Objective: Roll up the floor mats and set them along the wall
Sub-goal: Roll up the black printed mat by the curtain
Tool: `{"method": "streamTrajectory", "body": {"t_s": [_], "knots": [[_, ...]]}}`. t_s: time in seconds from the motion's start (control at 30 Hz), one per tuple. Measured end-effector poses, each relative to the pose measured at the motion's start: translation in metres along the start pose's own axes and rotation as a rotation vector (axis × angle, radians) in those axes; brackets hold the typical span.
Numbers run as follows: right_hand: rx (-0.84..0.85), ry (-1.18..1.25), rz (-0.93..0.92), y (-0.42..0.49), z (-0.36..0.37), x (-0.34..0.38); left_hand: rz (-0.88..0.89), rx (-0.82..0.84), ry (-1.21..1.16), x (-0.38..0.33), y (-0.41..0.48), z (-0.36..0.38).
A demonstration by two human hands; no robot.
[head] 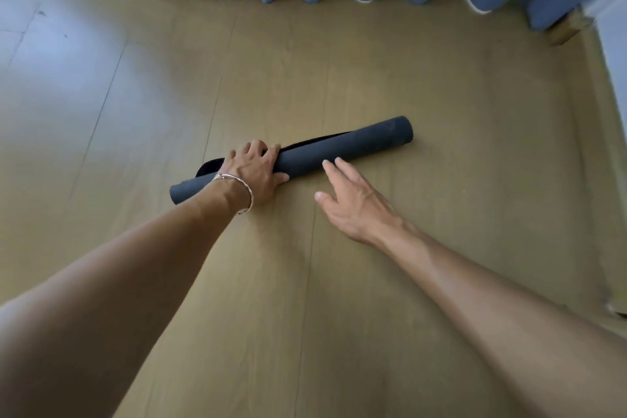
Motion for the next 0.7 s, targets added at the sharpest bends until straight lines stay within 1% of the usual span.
{"method": "streamTrajectory", "body": {"t_s": [0.13, 0.23, 0.3, 0.37, 0.43, 0.5, 0.6, 0.63, 0.7], "knots": [[0.009, 0.072, 0.092, -0.004, -0.001, -0.007, 0.027, -0.007, 0.080, -0.012, -0.005, -0.007], [0.008, 0.207, 0.236, -0.005, 0.001, -0.007, 0.000, 0.004, 0.057, -0.022, -0.014, -0.005], [0.020, 0.299, 0.326, -0.004, 0.000, -0.004, -0.030, -0.015, -0.024, -0.036, -0.023, -0.005], [0.016, 0.431, 0.376, -0.001, -0.003, 0.003, -0.073, -0.078, -0.162, -0.057, -0.031, -0.010], [-0.016, 0.605, 0.400, 0.003, -0.005, 0.009, -0.105, -0.152, -0.261, -0.079, -0.036, -0.020], [-0.074, 0.813, 0.444, 0.007, -0.007, 0.010, -0.100, -0.181, -0.279, -0.099, -0.039, -0.027], [-0.180, 0.995, 0.468, 0.001, -0.013, -0.005, 0.018, -0.122, -0.338, -0.125, -0.041, -0.033], [-0.214, 1.023, 0.465, -0.003, -0.017, -0.013, 0.053, -0.085, -0.417, -0.133, -0.042, -0.033], [-0.264, 1.030, 0.436, -0.010, -0.022, -0.033, 0.069, -0.015, -0.648, -0.148, -0.044, -0.033]]}}
Point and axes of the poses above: each hand's wrist, its own y-axis towards the middle knuckle, its own z-axis out of the palm, x = y × z, the point moved 1 cm from there along y, towards the middle knuckle, and after that the axes turned 11 degrees about -y, right-handed, at the moved point
